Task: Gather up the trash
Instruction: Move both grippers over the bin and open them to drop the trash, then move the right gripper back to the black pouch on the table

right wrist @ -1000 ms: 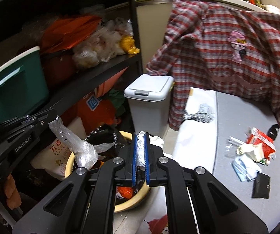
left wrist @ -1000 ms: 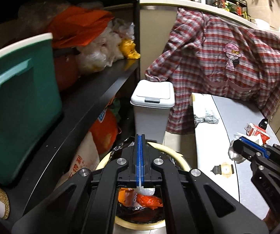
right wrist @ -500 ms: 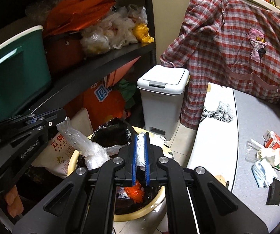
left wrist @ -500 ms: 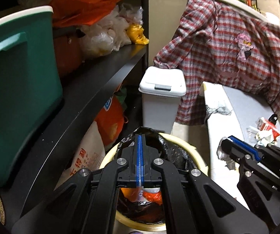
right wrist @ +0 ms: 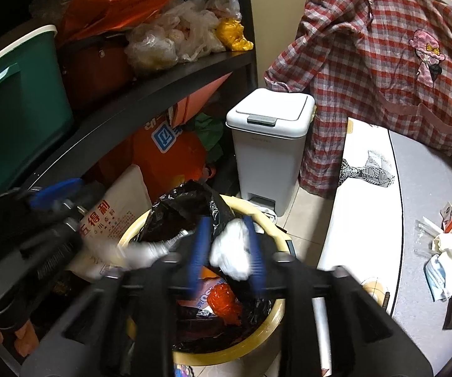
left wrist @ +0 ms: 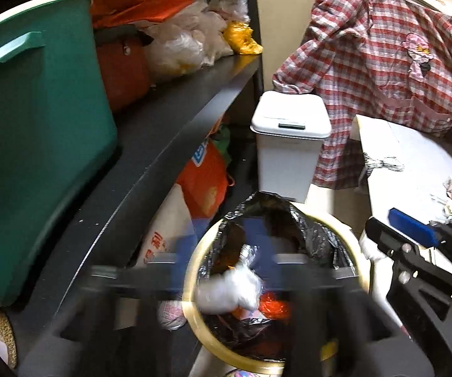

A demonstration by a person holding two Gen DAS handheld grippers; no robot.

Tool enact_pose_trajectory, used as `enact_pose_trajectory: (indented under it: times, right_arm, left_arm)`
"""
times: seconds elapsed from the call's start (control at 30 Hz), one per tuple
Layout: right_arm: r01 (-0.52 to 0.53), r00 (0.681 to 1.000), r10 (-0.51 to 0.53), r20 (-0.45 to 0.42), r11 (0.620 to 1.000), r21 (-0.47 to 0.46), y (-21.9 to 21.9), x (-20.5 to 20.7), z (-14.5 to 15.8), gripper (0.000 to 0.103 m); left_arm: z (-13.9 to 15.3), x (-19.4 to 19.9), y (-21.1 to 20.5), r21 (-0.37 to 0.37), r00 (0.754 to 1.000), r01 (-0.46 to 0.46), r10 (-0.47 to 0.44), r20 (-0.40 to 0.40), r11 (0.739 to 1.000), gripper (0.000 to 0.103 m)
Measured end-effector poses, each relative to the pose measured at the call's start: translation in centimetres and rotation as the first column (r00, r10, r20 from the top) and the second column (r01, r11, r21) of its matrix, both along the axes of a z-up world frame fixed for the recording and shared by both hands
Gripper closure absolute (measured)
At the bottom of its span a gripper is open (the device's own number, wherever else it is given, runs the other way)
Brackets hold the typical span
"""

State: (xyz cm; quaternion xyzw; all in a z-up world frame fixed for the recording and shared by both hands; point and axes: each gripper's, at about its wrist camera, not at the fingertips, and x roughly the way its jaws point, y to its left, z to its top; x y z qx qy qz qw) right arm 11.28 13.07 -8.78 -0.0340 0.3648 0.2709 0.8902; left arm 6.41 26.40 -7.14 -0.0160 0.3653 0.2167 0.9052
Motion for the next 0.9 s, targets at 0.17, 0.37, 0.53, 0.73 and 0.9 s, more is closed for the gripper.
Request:
enact_pose_trajectory:
  times: [0.17, 0.37, 0.53, 0.73, 0.9]
  right_arm:
    - [0.022, 1.0, -0.022, 0.008, 1.0, -0.002, -0.1, 0.1, 0.0, 0.047]
    - [0.034, 0.999, -0.034, -0.005, 0.999, 0.003, -0.7, 0.0, 0.1, 0.042]
    - [0.049, 0.999, -0.049, -0.001, 0.999, 0.015, -1.9, -0.8, 0.6, 0.037]
    - [0.076, 0.996, -0.078, 0.041, 0.996, 0.04, -6.0, -2.8, 1.6, 0.03]
    - [0.161, 0.982, -0.163, 0.093, 0.987, 0.027, -11.2, -3.7, 1.7, 0.027]
  left_arm:
    - [0.5, -0.3, 0.2, 0.046, 0.999, -0.045, 0.043, 0.027, 0.998, 0.019]
    - [0.8, -0.3, -0.1, 0.053, 0.999, -0.04, 0.039, 0.025, 0.998, 0.018]
    - [1.2, -0.6, -0.7, 0.03, 0.998, -0.017, 0.015, 0.054, 0.999, 0.016]
    - [1.8, -0.9, -2.2, 0.034, 0.994, 0.017, -0.021, 0.105, 0.999, 0.013]
    - [2.4, -0.7, -4.5, 0.063, 0.988, 0.058, -0.066, 0.142, 0.996, 0.012]
